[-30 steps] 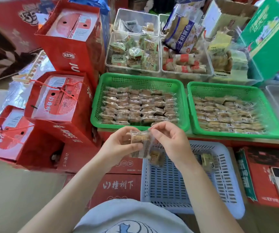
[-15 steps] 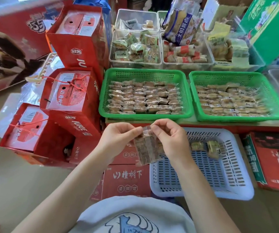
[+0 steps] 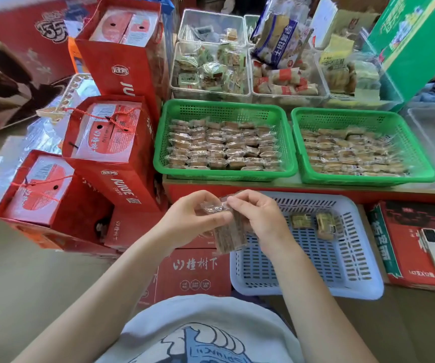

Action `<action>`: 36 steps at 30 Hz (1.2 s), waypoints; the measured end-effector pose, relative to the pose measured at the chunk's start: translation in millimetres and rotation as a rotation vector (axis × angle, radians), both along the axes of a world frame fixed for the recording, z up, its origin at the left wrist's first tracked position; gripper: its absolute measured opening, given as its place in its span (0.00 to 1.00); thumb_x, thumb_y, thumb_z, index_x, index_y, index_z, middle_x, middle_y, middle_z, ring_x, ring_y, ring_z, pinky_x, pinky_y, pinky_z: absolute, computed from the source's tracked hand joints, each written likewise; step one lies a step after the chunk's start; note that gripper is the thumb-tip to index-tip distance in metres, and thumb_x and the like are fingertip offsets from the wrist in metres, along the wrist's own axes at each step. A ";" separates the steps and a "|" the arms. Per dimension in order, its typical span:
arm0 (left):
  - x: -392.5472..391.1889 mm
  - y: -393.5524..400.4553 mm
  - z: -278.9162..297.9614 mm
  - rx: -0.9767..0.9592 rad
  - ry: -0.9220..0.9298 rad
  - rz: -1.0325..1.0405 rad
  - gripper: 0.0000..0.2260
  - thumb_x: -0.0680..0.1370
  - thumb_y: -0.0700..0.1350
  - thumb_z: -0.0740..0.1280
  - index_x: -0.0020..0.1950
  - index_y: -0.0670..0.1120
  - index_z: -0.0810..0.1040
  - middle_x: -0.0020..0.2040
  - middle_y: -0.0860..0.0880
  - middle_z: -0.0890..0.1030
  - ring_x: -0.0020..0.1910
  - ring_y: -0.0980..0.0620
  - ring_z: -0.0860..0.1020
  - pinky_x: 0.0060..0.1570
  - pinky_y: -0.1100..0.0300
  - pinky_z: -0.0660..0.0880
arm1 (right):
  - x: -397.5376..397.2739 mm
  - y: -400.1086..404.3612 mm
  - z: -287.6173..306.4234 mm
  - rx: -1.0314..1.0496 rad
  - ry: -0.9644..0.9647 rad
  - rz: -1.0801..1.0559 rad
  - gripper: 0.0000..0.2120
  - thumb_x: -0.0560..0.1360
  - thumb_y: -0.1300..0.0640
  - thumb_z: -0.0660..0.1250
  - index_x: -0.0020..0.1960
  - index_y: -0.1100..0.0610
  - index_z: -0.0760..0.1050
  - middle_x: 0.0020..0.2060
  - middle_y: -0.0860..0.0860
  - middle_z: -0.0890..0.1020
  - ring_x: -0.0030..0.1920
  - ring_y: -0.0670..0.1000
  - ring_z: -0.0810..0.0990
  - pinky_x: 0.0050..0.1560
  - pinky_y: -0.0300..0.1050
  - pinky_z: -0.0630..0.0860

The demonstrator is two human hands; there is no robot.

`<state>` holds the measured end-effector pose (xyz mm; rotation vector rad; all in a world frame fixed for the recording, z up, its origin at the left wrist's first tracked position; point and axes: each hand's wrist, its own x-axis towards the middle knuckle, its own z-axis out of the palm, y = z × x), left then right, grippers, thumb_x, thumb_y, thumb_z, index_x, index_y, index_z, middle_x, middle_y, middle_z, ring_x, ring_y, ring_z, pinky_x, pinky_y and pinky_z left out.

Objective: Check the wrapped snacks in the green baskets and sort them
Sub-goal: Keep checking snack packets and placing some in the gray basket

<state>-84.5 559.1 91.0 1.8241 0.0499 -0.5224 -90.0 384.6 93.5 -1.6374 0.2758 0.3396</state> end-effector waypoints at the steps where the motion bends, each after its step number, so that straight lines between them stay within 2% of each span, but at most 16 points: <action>1: -0.8 0.3 -2.7 0.021 0.004 -0.006 0.11 0.73 0.50 0.77 0.50 0.48 0.81 0.49 0.48 0.84 0.44 0.51 0.85 0.41 0.52 0.84 | -0.3 0.7 -0.9 -0.015 0.013 0.000 0.11 0.79 0.52 0.69 0.42 0.57 0.82 0.37 0.49 0.83 0.39 0.45 0.80 0.43 0.44 0.78; 3: -0.6 2.6 -7.3 -0.042 0.052 0.094 0.11 0.74 0.44 0.77 0.53 0.46 0.79 0.52 0.44 0.84 0.45 0.49 0.86 0.42 0.51 0.84 | -0.9 1.1 -2.0 0.003 0.049 0.011 0.11 0.80 0.49 0.67 0.48 0.56 0.82 0.40 0.51 0.84 0.40 0.46 0.83 0.43 0.43 0.80; 5: 1.3 6.9 -10.0 -0.294 0.169 0.253 0.15 0.75 0.39 0.74 0.60 0.43 0.76 0.56 0.39 0.83 0.49 0.46 0.86 0.46 0.49 0.84 | -1.6 -0.7 -5.6 0.053 0.076 -0.007 0.10 0.80 0.50 0.68 0.54 0.57 0.79 0.45 0.55 0.85 0.44 0.52 0.85 0.45 0.46 0.82; 7: 4.1 12.6 -12.2 -0.513 0.226 0.326 0.19 0.75 0.36 0.73 0.64 0.42 0.73 0.57 0.39 0.82 0.52 0.42 0.85 0.48 0.51 0.83 | -3.3 -2.1 -7.4 0.125 0.071 -0.073 0.09 0.78 0.56 0.70 0.56 0.59 0.78 0.47 0.56 0.85 0.44 0.54 0.86 0.43 0.45 0.82; 9: 5.6 16.2 -15.4 -0.611 0.238 0.281 0.22 0.72 0.36 0.74 0.64 0.42 0.74 0.55 0.39 0.84 0.52 0.41 0.85 0.48 0.53 0.83 | -4.5 -1.3 -8.0 0.156 0.048 -0.125 0.07 0.78 0.60 0.70 0.56 0.59 0.79 0.46 0.53 0.86 0.44 0.50 0.86 0.43 0.42 0.81; 12: 5.8 17.1 -22.3 -0.668 0.240 0.200 0.25 0.68 0.34 0.76 0.64 0.42 0.75 0.57 0.38 0.84 0.55 0.40 0.84 0.52 0.52 0.82 | -1.8 0.8 -8.7 0.233 0.066 -0.182 0.05 0.78 0.61 0.70 0.53 0.59 0.81 0.46 0.54 0.86 0.46 0.51 0.85 0.47 0.45 0.81; 14: 6.5 17.0 -27.4 -0.686 0.225 0.210 0.23 0.68 0.33 0.74 0.62 0.42 0.75 0.56 0.38 0.83 0.55 0.41 0.83 0.52 0.52 0.82 | 2.1 1.3 -7.3 0.265 0.080 -0.208 0.04 0.78 0.62 0.69 0.52 0.60 0.81 0.45 0.56 0.86 0.46 0.53 0.84 0.48 0.46 0.81; 16: 6.9 17.2 -30.4 -0.701 0.207 0.214 0.22 0.67 0.32 0.73 0.60 0.42 0.75 0.54 0.39 0.83 0.53 0.43 0.83 0.50 0.53 0.82 | 5.4 2.9 -5.4 0.197 0.052 -0.216 0.03 0.79 0.63 0.69 0.49 0.60 0.81 0.44 0.56 0.86 0.45 0.54 0.84 0.47 0.47 0.81; 20: 11.1 20.3 -33.8 -0.627 0.212 0.101 0.24 0.67 0.33 0.75 0.61 0.43 0.74 0.55 0.39 0.82 0.50 0.41 0.83 0.45 0.53 0.82 | 11.0 8.1 -4.4 -0.268 -0.201 -0.156 0.07 0.82 0.60 0.64 0.47 0.57 0.78 0.42 0.54 0.83 0.42 0.46 0.81 0.41 0.39 0.79; 23: 19.3 21.8 -34.0 -0.347 0.157 -0.032 0.29 0.63 0.44 0.80 0.61 0.47 0.76 0.52 0.46 0.86 0.49 0.44 0.85 0.51 0.49 0.80 | 19.7 7.7 -5.2 -0.515 -0.454 0.021 0.05 0.82 0.62 0.62 0.48 0.58 0.76 0.42 0.50 0.78 0.43 0.45 0.75 0.43 0.31 0.70; 25: 25.1 19.9 -30.3 -0.299 0.148 -0.053 0.29 0.64 0.55 0.80 0.63 0.53 0.77 0.53 0.49 0.86 0.54 0.47 0.85 0.56 0.50 0.80 | 26.6 6.2 -7.4 -0.588 -0.553 0.144 0.05 0.81 0.64 0.64 0.48 0.59 0.77 0.42 0.50 0.78 0.43 0.44 0.74 0.44 0.32 0.70; 27: 31.0 16.2 -24.3 -0.293 0.133 -0.037 0.22 0.69 0.60 0.78 0.60 0.54 0.81 0.53 0.52 0.86 0.54 0.51 0.84 0.53 0.56 0.80 | 31.9 6.4 -7.7 -0.609 -0.575 0.211 0.04 0.80 0.63 0.66 0.48 0.59 0.79 0.42 0.49 0.79 0.43 0.44 0.75 0.44 0.34 0.71; 30: 43.3 8.5 -23.8 -0.314 0.152 0.036 0.06 0.78 0.50 0.72 0.50 0.49 0.85 0.46 0.53 0.86 0.45 0.56 0.84 0.43 0.64 0.78 | 41.8 6.3 -10.4 -0.560 -0.529 0.208 0.04 0.79 0.61 0.68 0.49 0.57 0.81 0.42 0.48 0.81 0.44 0.45 0.76 0.44 0.37 0.73; 32: 51.5 3.9 -28.7 -0.345 0.218 0.113 0.04 0.79 0.44 0.71 0.47 0.47 0.85 0.43 0.51 0.86 0.42 0.56 0.83 0.39 0.64 0.77 | 49.4 7.1 -13.3 -0.538 -0.489 0.171 0.03 0.78 0.60 0.70 0.48 0.55 0.83 0.43 0.48 0.82 0.45 0.45 0.77 0.45 0.36 0.74; 34: 59.8 0.7 -36.5 -0.346 0.258 0.174 0.04 0.78 0.43 0.71 0.45 0.47 0.86 0.43 0.49 0.86 0.42 0.55 0.84 0.40 0.62 0.78 | 58.1 8.1 -16.8 -0.516 -0.432 0.139 0.03 0.78 0.59 0.71 0.48 0.54 0.83 0.42 0.46 0.82 0.44 0.44 0.78 0.44 0.34 0.74; 36: 67.2 -1.0 -43.5 -0.356 0.270 0.225 0.04 0.78 0.42 0.73 0.44 0.46 0.86 0.43 0.47 0.86 0.42 0.52 0.84 0.41 0.60 0.78 | 68.6 7.1 -21.3 -0.466 -0.347 0.116 0.01 0.77 0.57 0.72 0.48 0.53 0.82 0.36 0.42 0.79 0.38 0.43 0.75 0.39 0.33 0.71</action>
